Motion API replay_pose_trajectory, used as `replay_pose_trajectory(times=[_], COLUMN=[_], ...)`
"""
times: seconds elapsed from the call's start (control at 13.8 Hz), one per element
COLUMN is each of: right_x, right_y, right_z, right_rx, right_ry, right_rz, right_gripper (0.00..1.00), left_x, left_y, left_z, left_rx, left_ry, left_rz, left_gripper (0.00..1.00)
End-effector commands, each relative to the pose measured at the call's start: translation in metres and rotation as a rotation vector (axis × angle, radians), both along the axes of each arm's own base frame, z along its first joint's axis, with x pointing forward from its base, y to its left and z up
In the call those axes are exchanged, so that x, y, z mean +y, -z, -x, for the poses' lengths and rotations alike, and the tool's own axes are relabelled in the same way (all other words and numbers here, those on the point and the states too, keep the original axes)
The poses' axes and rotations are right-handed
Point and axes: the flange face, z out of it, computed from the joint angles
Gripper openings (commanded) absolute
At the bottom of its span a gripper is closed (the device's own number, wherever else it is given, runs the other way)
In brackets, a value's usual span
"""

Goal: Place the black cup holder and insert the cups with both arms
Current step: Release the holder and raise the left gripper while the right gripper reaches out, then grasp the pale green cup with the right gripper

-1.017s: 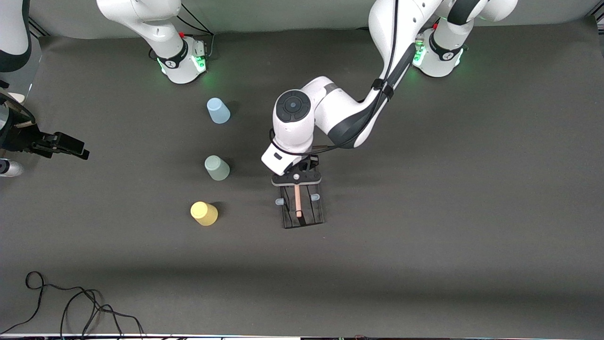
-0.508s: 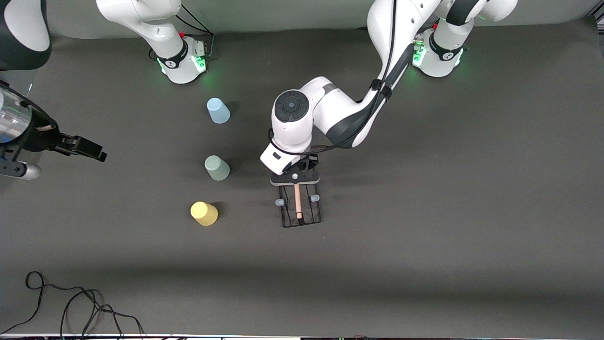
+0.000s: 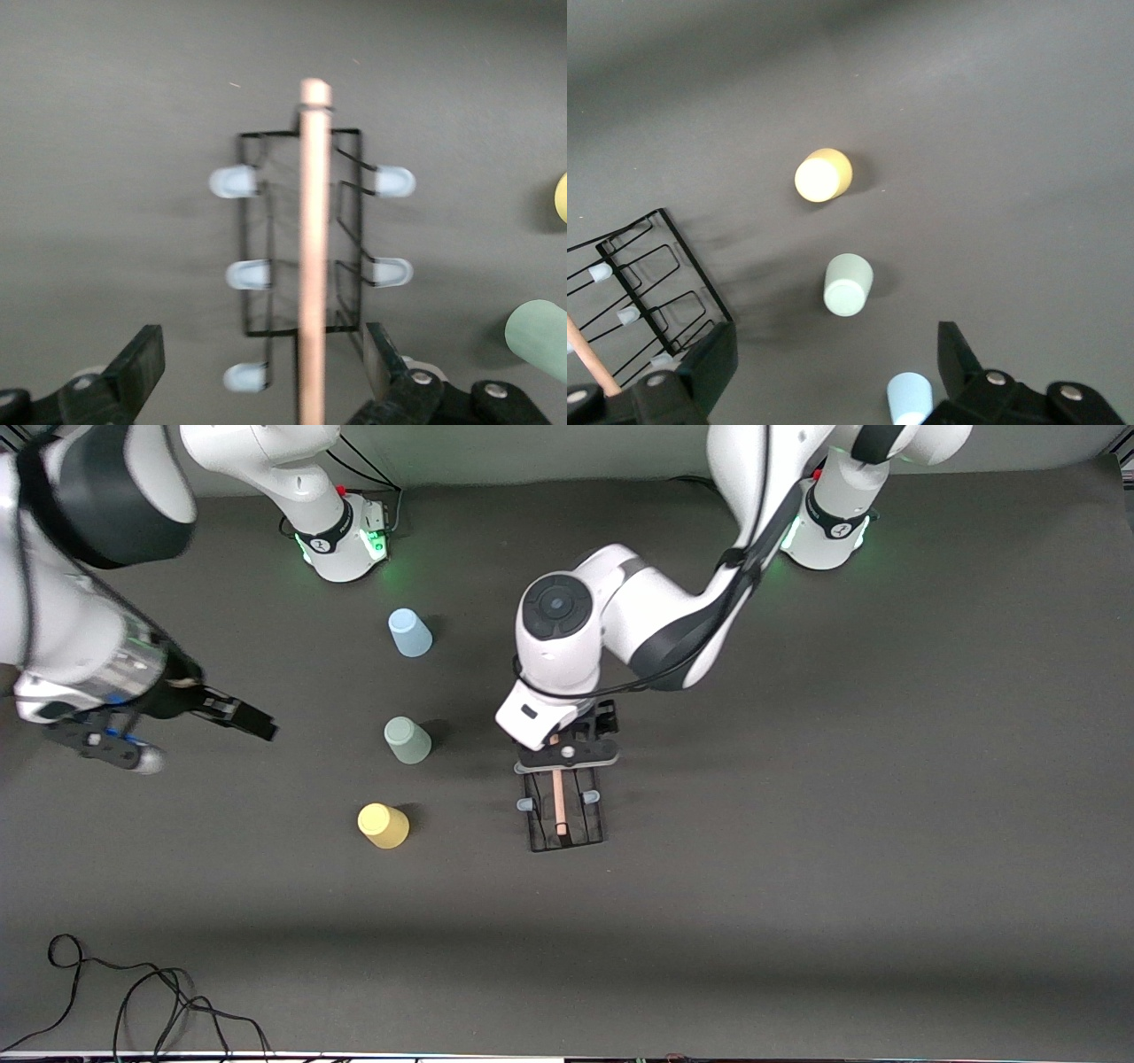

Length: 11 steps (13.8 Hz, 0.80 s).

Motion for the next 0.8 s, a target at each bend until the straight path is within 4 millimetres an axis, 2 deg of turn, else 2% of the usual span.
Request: replay_pose_trajectory(times=[0.0, 0.07, 0.29, 0.36, 0.58, 0.73], right_x=[0.024, 0.031, 0.05, 0.049, 0.052, 0.049], right_y=[0.037, 0.053, 0.091, 0.107, 0.164, 0.2], right_z=[0.012, 0.017, 0.025, 0.027, 0.048, 0.061], right_rx=[0.003, -0.001, 0.001, -0.001, -0.009, -0.006], right_ry=[0.008, 0.012, 0.021, 0.024, 0.006, 0.007], right_rz=[-0.012, -0.012, -0.007, -0.005, 0.0, 0.006], right_gripper=[1.0, 1.0, 1.0, 1.0, 1.0, 1.0], left_x=[0.058, 0.082, 0.173, 0.202, 0.285, 0.325], left_y=[-0.059, -0.075, -0.122, -0.137, -0.163, -0.17], left_z=[-0.016, -0.022, -0.042, -0.044, -0.037, -0.027], left_rx=[0.018, 0.034, 0.086, 0.098, 0.115, 0.122], left_ry=[0.053, 0.088, 0.132, 0.144, 0.162, 0.177], left_rz=[-0.025, -0.034, -0.061, -0.064, -0.063, -0.069], left_gripper=[1.0, 1.0, 1.0, 1.0, 1.0, 1.0])
